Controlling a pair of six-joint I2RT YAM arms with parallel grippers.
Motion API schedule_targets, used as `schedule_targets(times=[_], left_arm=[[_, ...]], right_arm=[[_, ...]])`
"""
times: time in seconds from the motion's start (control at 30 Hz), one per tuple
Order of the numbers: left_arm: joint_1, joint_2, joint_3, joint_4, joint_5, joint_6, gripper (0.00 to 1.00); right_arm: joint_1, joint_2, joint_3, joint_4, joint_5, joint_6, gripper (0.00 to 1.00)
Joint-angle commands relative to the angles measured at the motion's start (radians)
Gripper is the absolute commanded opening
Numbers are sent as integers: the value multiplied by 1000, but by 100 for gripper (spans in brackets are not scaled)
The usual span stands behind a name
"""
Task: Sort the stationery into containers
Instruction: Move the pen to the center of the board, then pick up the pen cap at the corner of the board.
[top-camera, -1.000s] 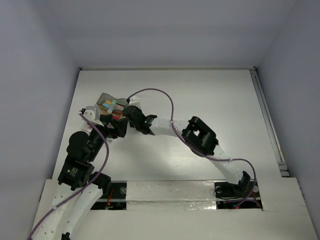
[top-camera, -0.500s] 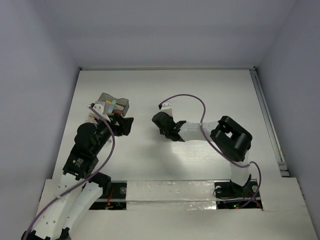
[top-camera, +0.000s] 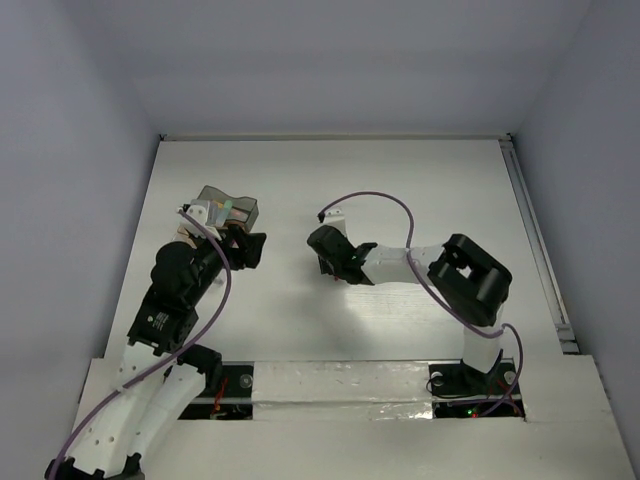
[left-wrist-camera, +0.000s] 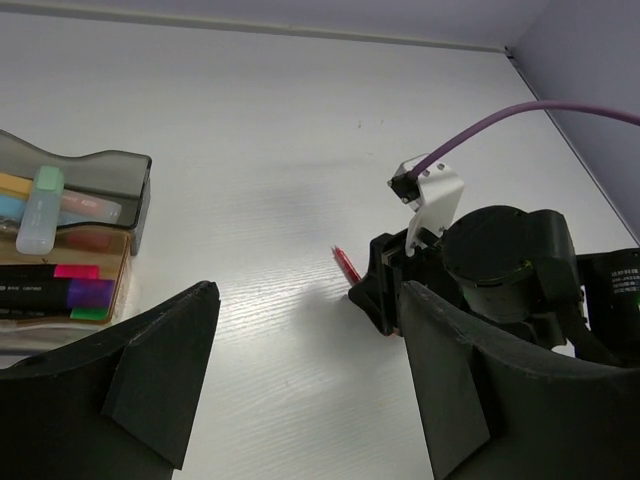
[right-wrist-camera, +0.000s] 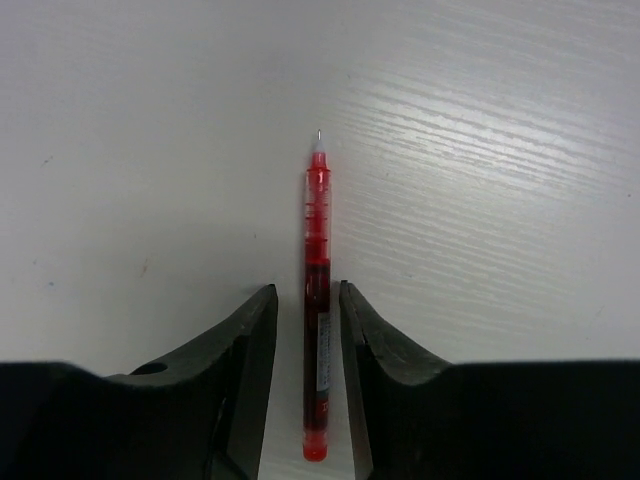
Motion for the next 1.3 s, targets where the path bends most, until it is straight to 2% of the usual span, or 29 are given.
schedule_targets(times=[0.0,0.2,0.3,0.33,0.4,0.43,0.5,0.53,0.63,0.8,0.87,0.9,1.27], left_arm=[[12,10,29,56,24,5,70],[30,4,29,57,32,6,70],[39,-10,31,59,24,6,70],[39,-13,31,62,26,6,70],[50,-19,32,65,27,6,70],[50,-21,32,65,27,6,70],[61,-27,36,65,24,6,70],[61,-30,36,63,20,6,70],[72,-45,39,59,3,6,70],[72,-45,40,57,3,6,72],[72,-45,40,57,4,8,72],[72,-47,42,57,7,11,74],[72,-51,43,56,6,13,75]], right_arm=[[3,-52,2,-75,-10,-14,40],[3,-130,14,-62,0,-72,46],[3,-189,-40,71,-42,-184,48],[3,-208,-52,188,-146,-225,51],[3,-195,-28,235,-261,-319,55],[3,-158,-15,288,-397,-340,56],[3,-103,8,359,-545,-354,62],[3,-66,68,385,-673,-347,63],[3,89,176,397,-797,-324,68],[34,302,409,321,-794,-353,75],[43,343,463,260,-780,-385,76],[66,415,538,195,-726,-430,76],[109,525,607,186,-521,-463,76]])
